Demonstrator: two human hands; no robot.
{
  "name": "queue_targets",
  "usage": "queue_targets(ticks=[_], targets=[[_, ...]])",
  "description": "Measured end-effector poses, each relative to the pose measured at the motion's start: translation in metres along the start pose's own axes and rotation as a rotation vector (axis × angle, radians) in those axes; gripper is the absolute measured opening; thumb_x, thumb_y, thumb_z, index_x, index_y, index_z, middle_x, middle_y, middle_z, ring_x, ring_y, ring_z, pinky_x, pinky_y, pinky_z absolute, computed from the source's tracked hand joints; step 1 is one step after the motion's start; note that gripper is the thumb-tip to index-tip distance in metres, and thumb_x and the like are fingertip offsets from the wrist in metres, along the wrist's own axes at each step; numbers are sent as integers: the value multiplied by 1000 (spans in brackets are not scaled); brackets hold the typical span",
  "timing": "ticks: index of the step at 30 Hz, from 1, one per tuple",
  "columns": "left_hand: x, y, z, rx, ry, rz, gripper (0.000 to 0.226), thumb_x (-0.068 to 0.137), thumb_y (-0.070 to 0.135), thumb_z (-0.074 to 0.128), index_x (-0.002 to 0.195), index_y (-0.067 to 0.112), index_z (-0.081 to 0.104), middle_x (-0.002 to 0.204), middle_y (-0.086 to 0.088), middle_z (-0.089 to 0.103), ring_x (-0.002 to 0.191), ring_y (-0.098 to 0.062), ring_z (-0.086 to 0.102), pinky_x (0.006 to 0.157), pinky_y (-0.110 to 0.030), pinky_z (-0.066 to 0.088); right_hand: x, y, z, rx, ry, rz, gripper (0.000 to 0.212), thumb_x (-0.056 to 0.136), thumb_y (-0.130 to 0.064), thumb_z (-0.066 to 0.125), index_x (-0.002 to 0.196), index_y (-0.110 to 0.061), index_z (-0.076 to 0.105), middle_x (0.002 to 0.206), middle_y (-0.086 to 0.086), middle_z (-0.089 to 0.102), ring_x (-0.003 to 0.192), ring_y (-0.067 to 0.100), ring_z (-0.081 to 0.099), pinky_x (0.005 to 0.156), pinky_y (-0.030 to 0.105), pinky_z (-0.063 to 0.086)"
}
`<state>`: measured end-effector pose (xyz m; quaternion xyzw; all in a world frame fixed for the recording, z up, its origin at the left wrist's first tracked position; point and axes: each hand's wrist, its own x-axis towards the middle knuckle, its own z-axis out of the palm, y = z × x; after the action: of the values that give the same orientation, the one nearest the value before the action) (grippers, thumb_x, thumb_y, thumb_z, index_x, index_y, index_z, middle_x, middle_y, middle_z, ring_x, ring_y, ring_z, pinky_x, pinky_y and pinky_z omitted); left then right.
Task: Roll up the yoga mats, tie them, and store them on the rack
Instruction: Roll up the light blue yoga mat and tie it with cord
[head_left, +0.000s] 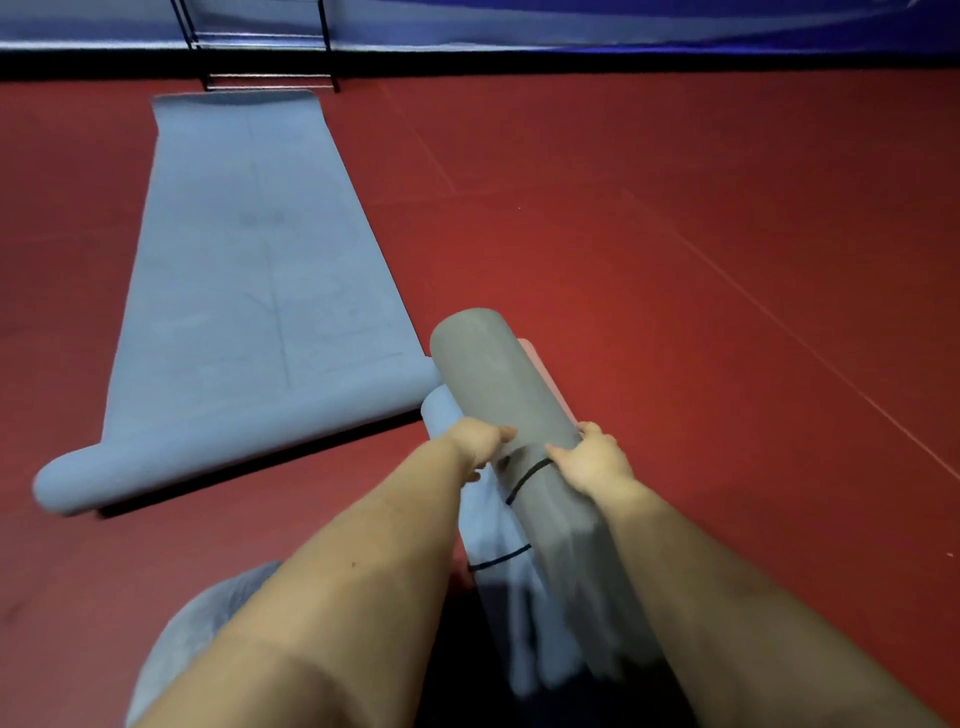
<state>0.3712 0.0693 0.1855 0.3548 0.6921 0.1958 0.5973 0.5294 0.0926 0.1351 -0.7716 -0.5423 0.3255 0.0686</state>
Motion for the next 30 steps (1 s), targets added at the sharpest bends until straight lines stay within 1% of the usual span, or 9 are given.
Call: queue_targets(ticks=[3, 6, 9, 14, 17, 20, 23, 28, 30], targets=[[-14, 14, -48, 215, 74, 132, 40, 97, 28, 50, 131, 7, 50, 134, -10, 50, 122, -28, 49, 99, -36, 40, -12, -41, 0, -34, -5, -95, 67, 87, -44, 59, 143, -17, 33, 140, 12, 43, 126, 32, 45, 102, 39, 40], [-28, 12, -104, 395, 162, 191, 28, 97, 28, 51, 114, 9, 62, 129, -11, 54, 119, -24, 50, 101, -29, 36, -25, -93, 13, -25, -41, -199, 67, 88, -42, 57, 145, -19, 30, 139, 12, 45, 123, 31, 48, 99, 38, 42], [-35, -7, -162, 478, 231, 165, 45, 95, 29, 54, 135, 7, 49, 142, -7, 45, 130, -22, 42, 106, -27, 29, -40, -147, 38, -50, -81, -333, 65, 88, -37, 59, 144, -17, 32, 142, 11, 43, 128, 30, 44, 103, 35, 38], [-37, -58, -253, 573, 318, 65, 51, 93, 32, 57, 138, 11, 43, 142, -6, 46, 130, -23, 43, 108, -30, 32, -60, -233, 86, -226, -162, -535, 65, 88, -38, 59, 143, -20, 32, 142, 11, 40, 128, 30, 43, 101, 35, 39], [-28, -88, -298, 632, 356, 29, 52, 94, 31, 55, 140, 13, 41, 142, -6, 46, 130, -22, 42, 106, -28, 32, -60, -275, 118, -289, -198, -627, 65, 87, -40, 60, 144, -21, 33, 140, 11, 41, 127, 30, 44, 102, 36, 39], [-6, -117, -330, 678, 369, 9, 52, 95, 30, 52, 142, 16, 37, 143, -5, 44, 131, -22, 41, 105, -27, 32, -47, -294, 153, -401, -247, -672, 65, 88, -40, 58, 144, -19, 32, 141, 11, 40, 129, 30, 42, 104, 36, 37], [28, -146, -350, 719, 372, 9, 53, 95, 30, 51, 143, 18, 34, 148, -4, 34, 134, -22, 36, 108, -30, 29, -20, -302, 186, -542, -279, -693, 64, 89, -39, 58, 144, -18, 32, 142, 12, 40, 130, 30, 39, 106, 34, 35], [93, -180, -365, 811, 375, 32, 59, 96, 32, 49, 147, 18, 25, 156, -9, 15, 143, -25, 15, 116, -35, 18, 33, -310, 231, -684, -289, -703, 62, 92, -37, 55, 145, -19, 30, 142, 11, 38, 131, 29, 36, 107, 35, 33], [117, -188, -367, 867, 380, 27, 66, 94, 39, 49, 149, 20, 18, 158, -9, 8, 145, -27, 9, 117, -38, 13, 52, -310, 243, -764, -265, -729, 63, 92, -36, 54, 147, -20, 27, 146, 9, 34, 133, 28, 33, 108, 36, 31]])
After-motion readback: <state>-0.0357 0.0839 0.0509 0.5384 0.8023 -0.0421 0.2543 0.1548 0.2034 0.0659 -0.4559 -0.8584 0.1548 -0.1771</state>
